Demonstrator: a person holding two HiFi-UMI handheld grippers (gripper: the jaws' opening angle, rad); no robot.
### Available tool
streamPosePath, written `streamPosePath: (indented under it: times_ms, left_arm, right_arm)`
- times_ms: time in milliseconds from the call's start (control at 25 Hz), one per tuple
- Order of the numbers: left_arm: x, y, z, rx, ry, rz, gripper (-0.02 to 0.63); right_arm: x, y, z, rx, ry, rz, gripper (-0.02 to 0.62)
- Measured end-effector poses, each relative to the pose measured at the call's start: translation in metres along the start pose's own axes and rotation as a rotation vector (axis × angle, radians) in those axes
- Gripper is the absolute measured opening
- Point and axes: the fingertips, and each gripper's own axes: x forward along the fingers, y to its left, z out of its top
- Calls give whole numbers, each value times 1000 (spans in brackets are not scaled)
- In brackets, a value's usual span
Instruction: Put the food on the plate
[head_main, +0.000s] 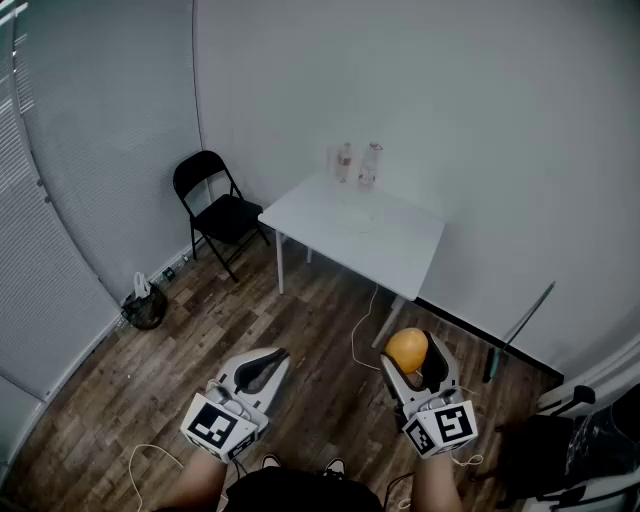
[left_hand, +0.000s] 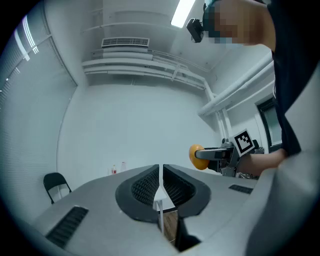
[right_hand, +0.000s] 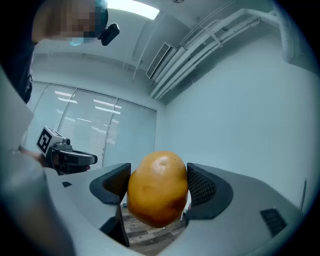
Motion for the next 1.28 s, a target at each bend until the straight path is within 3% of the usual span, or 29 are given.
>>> streamPosePath:
  times_ms: [640,1120,1280]
  left_arm:
    - [16,-12,-8,1,3,-3,42]
    - [65,-43,-22,-30,31,106,43]
    - [87,-60,-29,-25,50,98,42]
  right_arm:
    - [-3,-14,-4,-45,13,-18,364]
    - [-34,-96,-31,-2,45,18,364]
    - [-37,-119,-43,14,60,27,364]
